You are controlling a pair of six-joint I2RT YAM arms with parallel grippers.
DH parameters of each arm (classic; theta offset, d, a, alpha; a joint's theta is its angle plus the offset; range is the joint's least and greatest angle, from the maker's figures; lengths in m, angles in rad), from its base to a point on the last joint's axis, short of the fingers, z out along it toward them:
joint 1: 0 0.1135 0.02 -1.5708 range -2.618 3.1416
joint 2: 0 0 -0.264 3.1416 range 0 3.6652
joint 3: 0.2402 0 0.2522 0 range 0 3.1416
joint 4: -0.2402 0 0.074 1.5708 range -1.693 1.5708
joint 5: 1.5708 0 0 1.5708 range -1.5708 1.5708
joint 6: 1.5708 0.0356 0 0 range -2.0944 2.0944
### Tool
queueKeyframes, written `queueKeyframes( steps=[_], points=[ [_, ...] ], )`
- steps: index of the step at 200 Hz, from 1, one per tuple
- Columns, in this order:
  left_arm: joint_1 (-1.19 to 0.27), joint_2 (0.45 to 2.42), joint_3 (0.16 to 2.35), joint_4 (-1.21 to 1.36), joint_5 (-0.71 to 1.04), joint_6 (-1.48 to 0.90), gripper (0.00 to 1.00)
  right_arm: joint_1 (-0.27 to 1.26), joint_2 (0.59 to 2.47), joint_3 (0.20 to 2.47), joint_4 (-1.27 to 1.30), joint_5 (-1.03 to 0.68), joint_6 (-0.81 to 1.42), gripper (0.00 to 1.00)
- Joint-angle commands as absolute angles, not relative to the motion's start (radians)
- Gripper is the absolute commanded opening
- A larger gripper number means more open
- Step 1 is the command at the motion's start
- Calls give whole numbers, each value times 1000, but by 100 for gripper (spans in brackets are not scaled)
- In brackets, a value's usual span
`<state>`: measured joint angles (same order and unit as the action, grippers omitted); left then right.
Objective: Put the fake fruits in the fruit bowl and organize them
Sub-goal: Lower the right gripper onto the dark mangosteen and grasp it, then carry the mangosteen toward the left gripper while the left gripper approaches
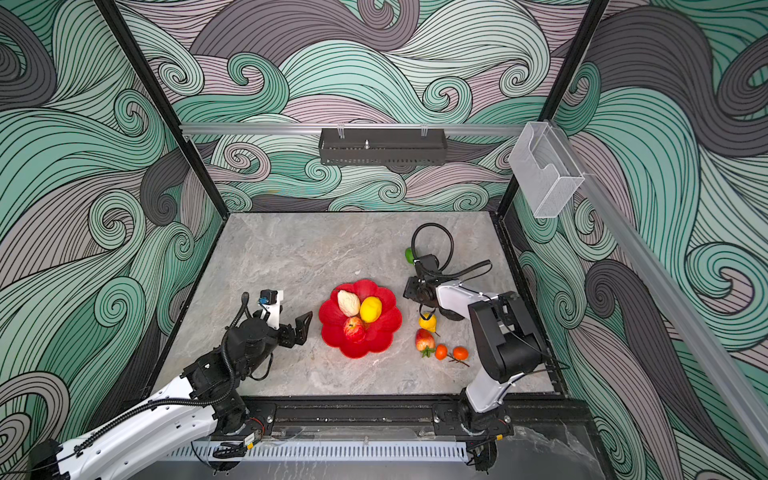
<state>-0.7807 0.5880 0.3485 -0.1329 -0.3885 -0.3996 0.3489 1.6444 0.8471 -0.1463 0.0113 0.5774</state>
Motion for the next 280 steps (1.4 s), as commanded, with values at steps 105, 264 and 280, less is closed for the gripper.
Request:
queueKeyframes(
  steps=[105,264,280],
  points=[
    [-764,694,432,-128,-320,-392,96,578,1153,765,-287,-11,337,57],
    [-765,1028,884,-255,278,-522,68,900,969,546,-4,-32,114,54],
    [-766,1051,895,-254,310,-525,63,930,966,538,24,-32,97,54]
  ],
)
